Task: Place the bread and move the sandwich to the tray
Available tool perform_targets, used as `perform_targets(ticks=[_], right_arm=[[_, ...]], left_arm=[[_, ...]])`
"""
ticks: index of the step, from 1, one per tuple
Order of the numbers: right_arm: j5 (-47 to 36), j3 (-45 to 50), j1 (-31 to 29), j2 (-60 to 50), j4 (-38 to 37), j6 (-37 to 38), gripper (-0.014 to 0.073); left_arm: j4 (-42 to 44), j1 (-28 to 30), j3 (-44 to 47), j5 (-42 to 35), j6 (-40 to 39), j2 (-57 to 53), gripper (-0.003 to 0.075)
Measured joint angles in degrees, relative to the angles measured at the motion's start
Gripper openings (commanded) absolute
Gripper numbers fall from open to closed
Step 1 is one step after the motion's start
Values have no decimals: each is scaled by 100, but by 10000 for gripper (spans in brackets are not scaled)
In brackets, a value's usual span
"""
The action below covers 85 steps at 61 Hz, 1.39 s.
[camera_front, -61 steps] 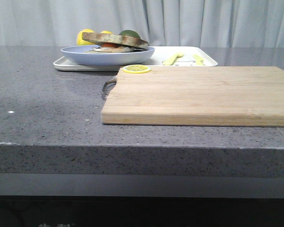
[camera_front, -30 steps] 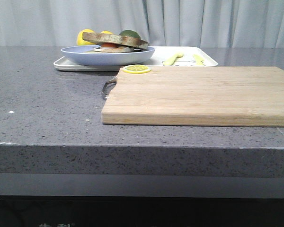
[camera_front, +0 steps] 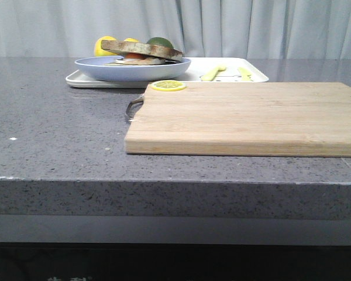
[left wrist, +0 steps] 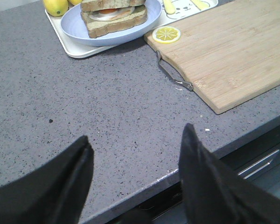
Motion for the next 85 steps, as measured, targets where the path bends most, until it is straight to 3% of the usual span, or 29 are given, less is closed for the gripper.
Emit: perform_targets(ticks=[10,15,54,77,85], right_arm=[[74,0,0,0,0,0,-24],[99,0,0,0,0,0,-68],[155,0,0,0,0,0,-67],[155,0,0,0,0,0,-67],[155,0,0,0,0,0,-67]], left_arm=[[-29,0,0,0,-11,0,66],[-98,0,0,0,-11,0,-16],[-250,70,258,-234,-11,-271,-18],[-116,1707,2156,-1645,-21,-2119,-18],[-116,2028,2795,-1992,-21,-2628,-18]])
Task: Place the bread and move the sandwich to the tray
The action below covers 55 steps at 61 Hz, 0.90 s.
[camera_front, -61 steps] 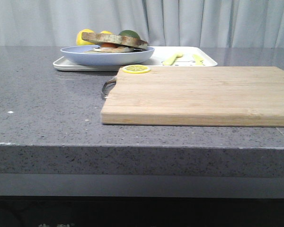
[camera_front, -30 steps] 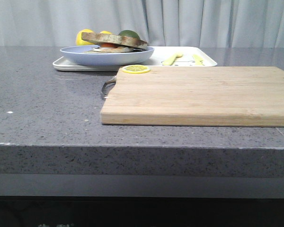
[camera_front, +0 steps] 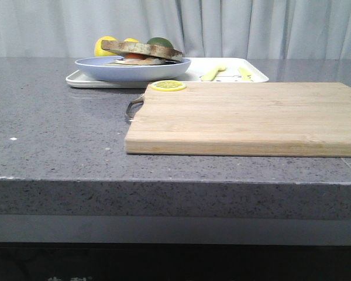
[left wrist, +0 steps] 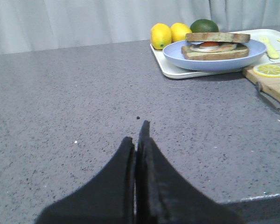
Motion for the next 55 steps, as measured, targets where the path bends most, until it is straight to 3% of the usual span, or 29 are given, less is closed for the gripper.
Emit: perform_targets(ticks=[9,25,40,55], right_arm=[[0,0,0,0,0,0,-67],[0,0,0,0,0,0,-67],[0,0,0,0,0,0,-67],[0,0,0,0,0,0,-67]], left_arm=[[60,53,544,-417,-367,-123,-18],[955,53,1099,-1050,-1807,-123,-18],[980,53,1316,-1940,-1933,-123,-18],[980,53,1316,-2078,-1933,-123,-18]])
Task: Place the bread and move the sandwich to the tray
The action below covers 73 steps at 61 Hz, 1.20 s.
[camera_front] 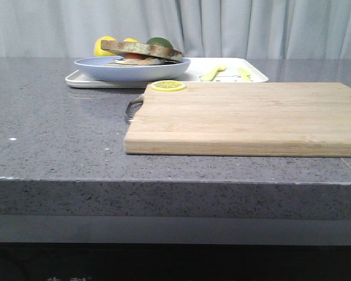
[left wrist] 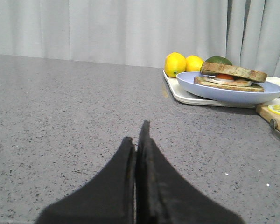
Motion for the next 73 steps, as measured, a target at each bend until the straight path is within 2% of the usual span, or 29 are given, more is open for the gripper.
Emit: perform_targets(ticks=[55,65,73], right_arm=[[0,60,-44,-99,0,0,-67],[-173,469,-797,-583,-63,0,-67],[-900,1124,-1505,-1220,-223,0,-67]], left_arm=[[0,0,0,-13,-9,0,-18],[0,0,0,-13,-9,0,-18],[0,0,0,-13,-9,0,-18]])
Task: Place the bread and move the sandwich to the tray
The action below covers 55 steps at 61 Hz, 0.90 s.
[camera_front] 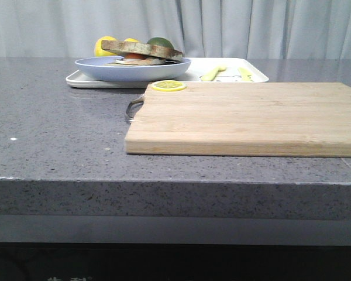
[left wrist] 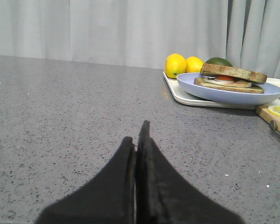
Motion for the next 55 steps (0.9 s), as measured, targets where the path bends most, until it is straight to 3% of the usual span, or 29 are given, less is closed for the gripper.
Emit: perform_targets(ticks=[16,30,40,55], right_arm=[[-2026,1807,-1104,-1429,-39,0,-67],[-3164,3179,-1410,-2250,-39,0,-67],[-3435,3719,-1518,-2556,79,0,-67],[-3328,3787,-1618,-2561,304,0,-67]], left_arm=[[0,0,0,0,0,0,-18],[0,0,0,0,0,0,-18],[0,0,0,0,0,0,-18],[0,0,0,-10,-2,0,-18]])
